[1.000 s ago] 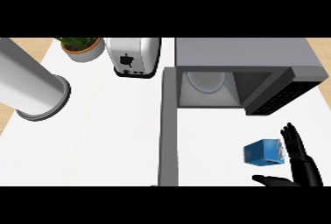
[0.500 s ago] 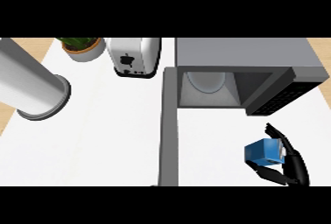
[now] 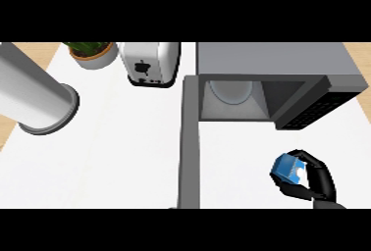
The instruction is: Pick up the milk, place it into the microwave and close the microwave
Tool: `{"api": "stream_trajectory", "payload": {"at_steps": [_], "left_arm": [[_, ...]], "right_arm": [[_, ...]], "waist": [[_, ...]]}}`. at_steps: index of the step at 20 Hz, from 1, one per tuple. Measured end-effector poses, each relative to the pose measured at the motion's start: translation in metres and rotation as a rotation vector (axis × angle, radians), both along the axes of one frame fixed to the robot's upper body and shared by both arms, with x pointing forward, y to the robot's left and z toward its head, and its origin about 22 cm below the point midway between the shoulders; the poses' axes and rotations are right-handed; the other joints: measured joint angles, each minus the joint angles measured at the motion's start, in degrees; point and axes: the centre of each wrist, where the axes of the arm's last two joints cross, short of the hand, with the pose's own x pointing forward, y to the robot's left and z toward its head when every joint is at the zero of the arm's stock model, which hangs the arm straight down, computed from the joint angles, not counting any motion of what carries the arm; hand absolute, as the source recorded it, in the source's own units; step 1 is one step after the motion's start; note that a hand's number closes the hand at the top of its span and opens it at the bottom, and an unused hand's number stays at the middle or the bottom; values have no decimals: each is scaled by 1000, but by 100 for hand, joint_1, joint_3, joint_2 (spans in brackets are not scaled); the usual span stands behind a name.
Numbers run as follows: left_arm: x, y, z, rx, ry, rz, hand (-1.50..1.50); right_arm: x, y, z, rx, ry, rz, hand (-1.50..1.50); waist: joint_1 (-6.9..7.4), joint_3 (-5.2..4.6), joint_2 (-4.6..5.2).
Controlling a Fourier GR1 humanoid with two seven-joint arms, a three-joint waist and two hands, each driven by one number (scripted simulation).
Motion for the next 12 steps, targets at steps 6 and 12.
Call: {"api": "stream_trajectory", "payload": {"at_steps": [6, 12], "left_arm": [[2, -5, -2, 1, 8, -2, -150], [-2, -5, -2, -4, 2, -8, -150]], "right_arm": [[15, 18, 3, 37, -35, 18, 150], [42, 45, 11, 72, -79, 24, 150]], "waist": [[-11, 5, 3], [4, 11, 6]]}}
